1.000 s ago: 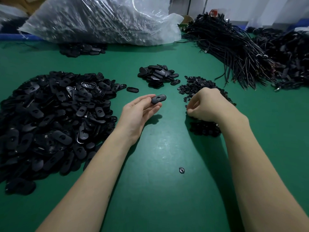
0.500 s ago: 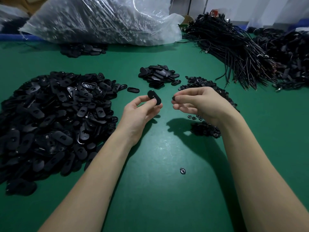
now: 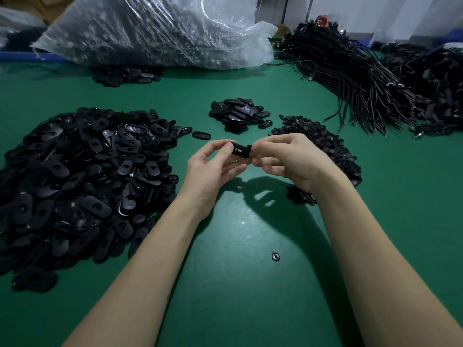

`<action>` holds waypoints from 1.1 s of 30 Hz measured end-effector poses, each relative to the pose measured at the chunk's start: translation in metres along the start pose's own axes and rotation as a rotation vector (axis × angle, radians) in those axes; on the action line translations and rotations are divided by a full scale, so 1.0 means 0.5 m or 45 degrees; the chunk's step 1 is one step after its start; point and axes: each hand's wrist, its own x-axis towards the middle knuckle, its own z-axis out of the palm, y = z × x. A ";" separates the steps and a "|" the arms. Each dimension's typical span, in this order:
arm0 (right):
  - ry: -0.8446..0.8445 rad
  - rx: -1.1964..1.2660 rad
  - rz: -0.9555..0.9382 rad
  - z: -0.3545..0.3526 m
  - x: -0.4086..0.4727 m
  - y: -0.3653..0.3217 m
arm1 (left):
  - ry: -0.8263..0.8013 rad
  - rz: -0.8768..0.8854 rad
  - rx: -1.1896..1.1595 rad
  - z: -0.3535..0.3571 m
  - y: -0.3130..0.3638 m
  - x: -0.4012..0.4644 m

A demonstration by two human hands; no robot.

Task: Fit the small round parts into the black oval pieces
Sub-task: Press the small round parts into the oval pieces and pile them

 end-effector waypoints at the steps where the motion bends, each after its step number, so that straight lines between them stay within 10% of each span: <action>1: 0.009 0.002 -0.002 -0.001 0.001 0.001 | 0.010 -0.002 -0.011 0.000 0.000 0.000; 11: -0.064 0.297 0.031 -0.005 0.001 0.001 | 0.081 0.000 -0.008 0.000 -0.001 0.001; 33: 0.183 -0.253 -0.203 0.018 0.001 0.005 | 0.018 0.025 0.023 -0.006 -0.007 0.001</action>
